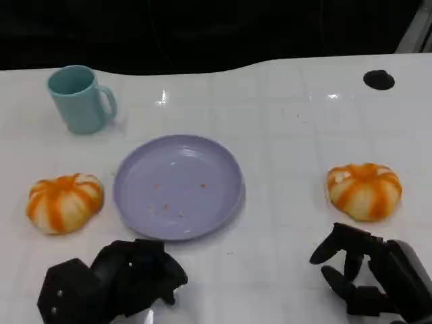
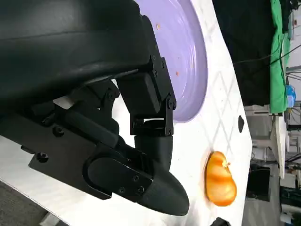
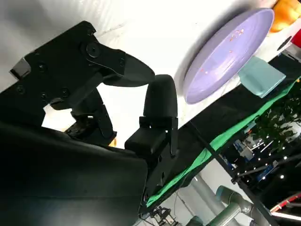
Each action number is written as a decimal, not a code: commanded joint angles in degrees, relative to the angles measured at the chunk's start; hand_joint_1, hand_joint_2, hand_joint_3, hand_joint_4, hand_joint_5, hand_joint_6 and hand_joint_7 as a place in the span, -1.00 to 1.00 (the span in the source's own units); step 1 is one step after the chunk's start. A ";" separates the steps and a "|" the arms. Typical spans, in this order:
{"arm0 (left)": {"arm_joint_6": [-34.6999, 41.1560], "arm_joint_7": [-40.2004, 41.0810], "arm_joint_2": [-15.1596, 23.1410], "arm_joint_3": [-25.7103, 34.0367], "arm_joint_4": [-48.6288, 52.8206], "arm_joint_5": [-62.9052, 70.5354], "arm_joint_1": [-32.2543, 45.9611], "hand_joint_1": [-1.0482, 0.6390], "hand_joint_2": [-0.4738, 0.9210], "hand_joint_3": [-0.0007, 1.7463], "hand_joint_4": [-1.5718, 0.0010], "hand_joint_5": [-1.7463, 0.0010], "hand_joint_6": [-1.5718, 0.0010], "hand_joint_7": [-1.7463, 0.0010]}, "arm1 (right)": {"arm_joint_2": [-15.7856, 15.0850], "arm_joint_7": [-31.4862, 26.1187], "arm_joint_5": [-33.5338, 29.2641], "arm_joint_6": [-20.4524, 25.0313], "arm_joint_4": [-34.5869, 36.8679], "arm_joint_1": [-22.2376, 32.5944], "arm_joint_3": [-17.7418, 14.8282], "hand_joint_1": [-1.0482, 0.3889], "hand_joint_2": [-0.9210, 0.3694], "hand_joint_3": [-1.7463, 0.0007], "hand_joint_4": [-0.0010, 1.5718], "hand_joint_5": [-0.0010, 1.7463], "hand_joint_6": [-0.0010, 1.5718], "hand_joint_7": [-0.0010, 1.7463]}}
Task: Grasp the bread from the table and place it into the plate.
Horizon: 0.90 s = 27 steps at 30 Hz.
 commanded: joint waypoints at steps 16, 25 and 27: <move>0.11 -0.10 0.95 0.48 0.16 0.02 0.66 -1.00 0.91 -1.00 -0.12 -0.73 -0.64 0.12 | -5.35 -0.46 -5.89 8.53 -12.27 -0.48 -2.22 -0.25 -1.00 0.85 -0.75 -0.66 -0.52 -1.00; 0.54 -0.30 0.99 0.54 -0.47 -0.29 1.11 -1.00 0.91 -1.00 -0.11 -0.75 -0.65 0.11 | -8.49 3.75 -12.52 22.35 -20.24 -1.91 -1.81 -0.39 -1.00 0.87 -0.97 -0.77 -0.70 -1.00; 0.64 -0.26 1.00 0.55 -0.57 -0.28 1.15 -1.00 0.91 -1.00 -0.11 -0.75 -0.64 0.11 | -8.98 5.10 -13.65 25.07 -21.17 -2.49 -1.45 -0.42 -1.00 0.86 -0.99 -0.79 -0.73 -1.00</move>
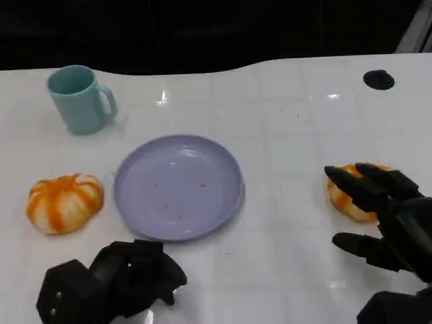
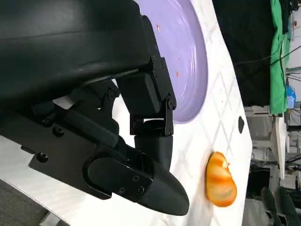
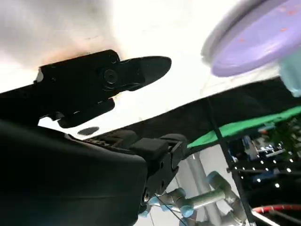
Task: Grasp the bread from the table and place it into the plate.
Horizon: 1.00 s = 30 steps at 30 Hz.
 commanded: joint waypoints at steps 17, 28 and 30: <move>0.79 0.09 0.69 0.45 -1.32 -0.22 1.51 -1.00 0.90 -1.00 -0.11 -0.74 -0.64 0.10 | -3.14 11.39 -6.44 18.04 -1.74 -8.47 5.68 -0.33 -0.97 0.98 -0.93 -0.84 -0.70 -0.97; 0.99 0.00 0.89 0.62 -1.76 -0.26 1.74 -1.00 0.91 -0.99 -0.10 -0.74 -0.64 0.10 | -2.49 12.34 -7.18 23.25 2.78 -12.79 9.01 -0.17 -0.87 1.00 -0.88 -0.74 -0.60 -0.97; 1.20 0.05 0.89 0.64 -1.94 -0.26 1.80 -1.00 0.91 -0.99 -0.10 -0.74 -0.64 0.10 | -2.43 12.11 -6.97 23.58 4.15 -13.53 9.33 -0.14 -0.84 1.00 -0.86 -0.72 -0.58 -0.97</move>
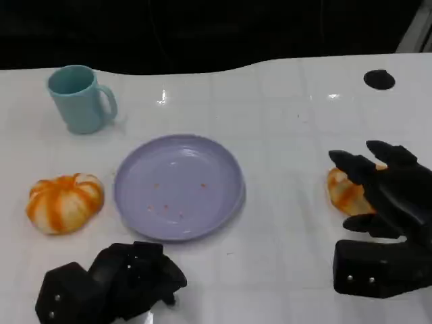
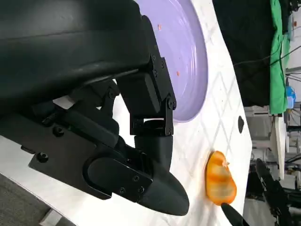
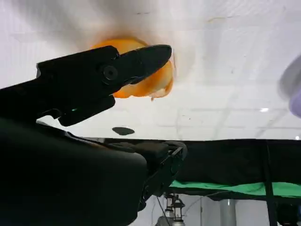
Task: Grasp the bread from the table and place it into the plate.
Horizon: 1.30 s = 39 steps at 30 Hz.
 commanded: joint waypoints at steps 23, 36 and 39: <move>0.80 0.35 0.68 0.47 -1.18 0.05 1.30 -1.00 0.91 -0.99 -0.11 -0.74 -0.63 0.09 | 1.46 -5.08 3.65 -0.25 17.22 -8.46 2.49 0.25 -0.90 1.00 0.32 -0.82 0.16 -0.92; 1.32 0.36 0.61 0.50 -1.27 -0.03 1.19 -1.00 0.90 -1.00 -0.11 -0.74 -0.63 0.09 | 2.70 -20.32 5.78 -8.94 28.24 -11.23 2.47 0.41 -0.96 0.92 0.10 1.00 -0.05 0.74; 1.07 0.47 0.60 0.45 -1.02 0.18 1.09 -1.00 0.90 -1.00 -0.11 -0.74 -0.63 0.09 | 3.03 -24.04 5.91 -10.57 29.38 -11.47 2.32 0.45 -0.92 0.93 0.08 1.00 -0.09 0.79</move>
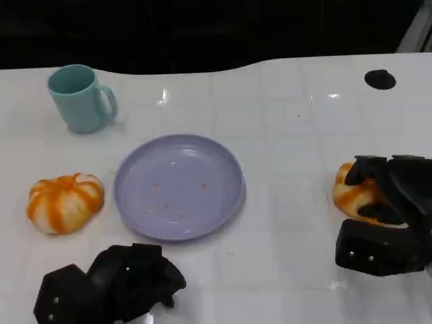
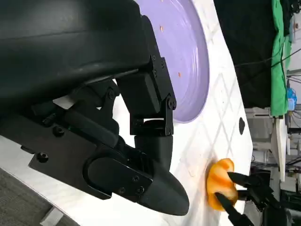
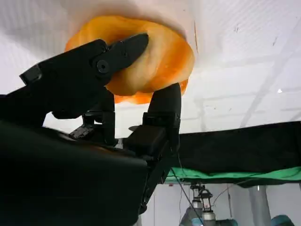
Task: Grasp the bread from the table and place it into the plate.
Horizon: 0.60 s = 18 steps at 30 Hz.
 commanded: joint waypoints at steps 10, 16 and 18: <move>-0.12 0.39 0.36 0.25 0.60 0.31 0.03 -1.00 0.91 -1.00 -0.10 -0.75 -0.63 0.09 | 1.36 -10.03 2.64 -4.77 1.47 -0.21 -0.83 0.51 -0.70 0.62 0.17 1.00 -0.08 0.99; -0.33 0.40 0.39 0.41 1.67 0.22 -0.63 -1.00 0.91 -1.00 -0.11 -0.75 -0.63 0.09 | 2.77 -7.30 5.86 -7.04 -4.29 0.48 -1.78 0.55 -0.07 -0.39 0.23 1.00 -0.01 0.94; -0.28 0.62 0.43 0.37 1.70 0.44 -0.71 -1.00 0.91 -0.99 -0.11 -0.75 -0.64 0.09 | 3.30 -5.22 7.36 -7.95 -6.53 0.71 -2.03 0.54 -0.03 -0.45 0.24 1.00 0.01 0.92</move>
